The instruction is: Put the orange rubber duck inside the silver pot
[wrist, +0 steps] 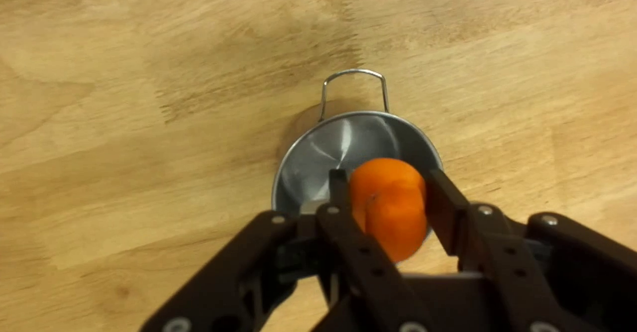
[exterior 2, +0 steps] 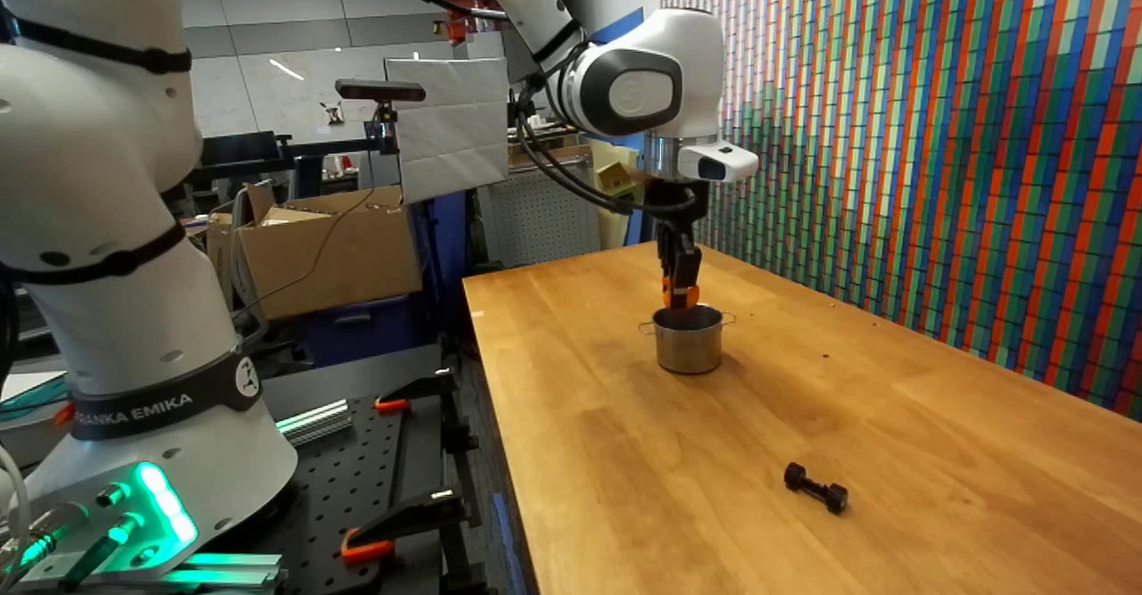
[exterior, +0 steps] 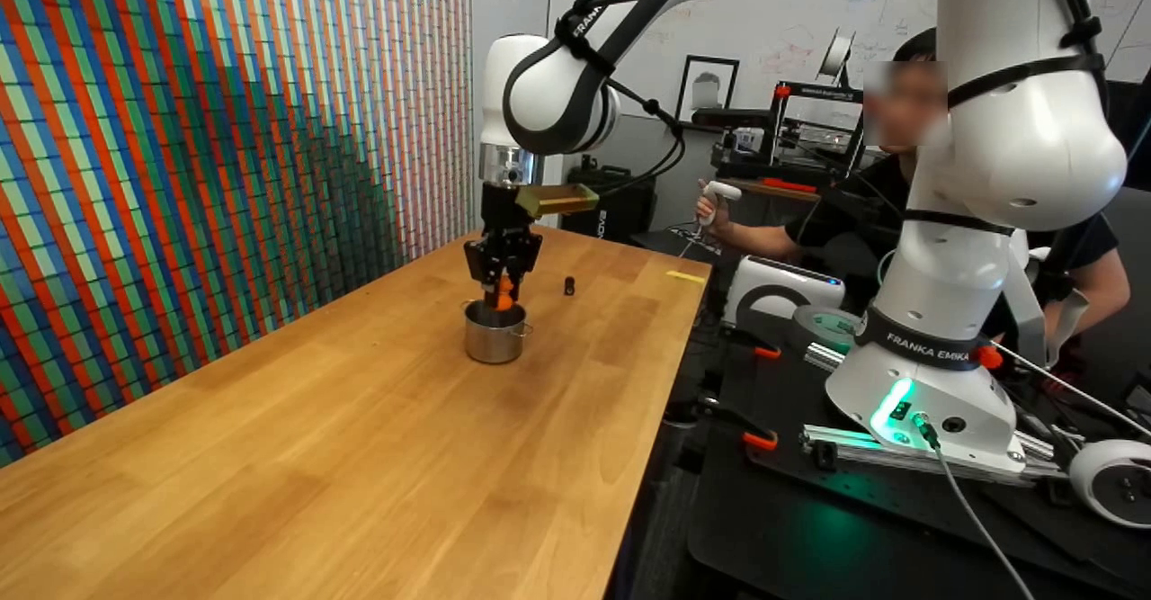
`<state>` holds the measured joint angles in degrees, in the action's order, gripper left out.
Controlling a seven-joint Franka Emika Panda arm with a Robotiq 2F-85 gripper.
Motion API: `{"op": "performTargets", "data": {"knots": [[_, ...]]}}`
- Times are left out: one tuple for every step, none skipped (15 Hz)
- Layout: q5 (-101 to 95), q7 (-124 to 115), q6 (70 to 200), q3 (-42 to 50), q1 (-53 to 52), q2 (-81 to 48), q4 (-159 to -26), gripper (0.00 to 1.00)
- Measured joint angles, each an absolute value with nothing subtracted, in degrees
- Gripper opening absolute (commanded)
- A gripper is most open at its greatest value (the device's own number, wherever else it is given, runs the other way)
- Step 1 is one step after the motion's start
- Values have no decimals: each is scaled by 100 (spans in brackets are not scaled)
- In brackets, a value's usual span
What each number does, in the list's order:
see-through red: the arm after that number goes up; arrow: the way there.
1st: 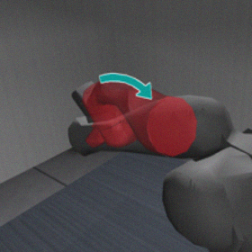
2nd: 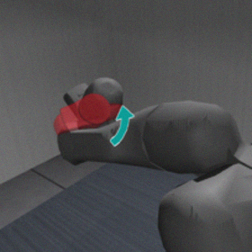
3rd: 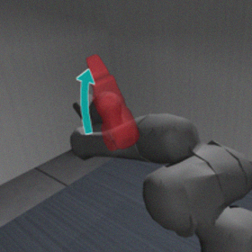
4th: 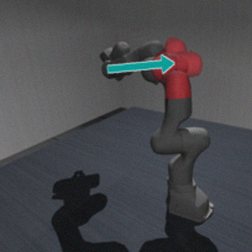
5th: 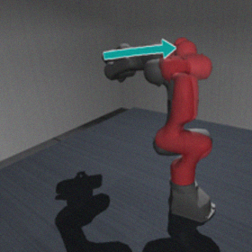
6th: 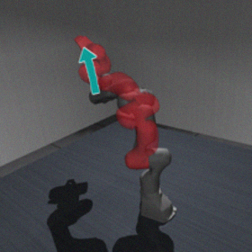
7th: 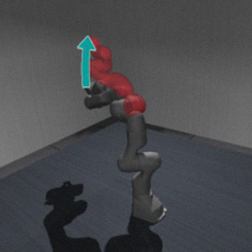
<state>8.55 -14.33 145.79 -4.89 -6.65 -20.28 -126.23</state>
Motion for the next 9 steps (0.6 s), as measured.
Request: {"op": "performTargets", "data": {"knots": [[855,-1468,14624,-489,-676,-2092,-12565,81],[855,-1494,14633,-485,-676,-2144,-12500,88],[854,-1503,14629,-471,-676,-2180,-12437,97],[849,-1503,14593,-444,-676,-2190,-12380,100],[817,-1503,14531,-409,-676,-2183,-12324,100],[765,-1503,14432,-357,-674,-2158,-12267,100],[699,-1503,14283,-288,-670,-2113,-12203,100],[616,-1502,14087,-210,-661,-2041,-12139,100],[512,-1501,13805,-132,-640,-1942,-12073,100]]}}
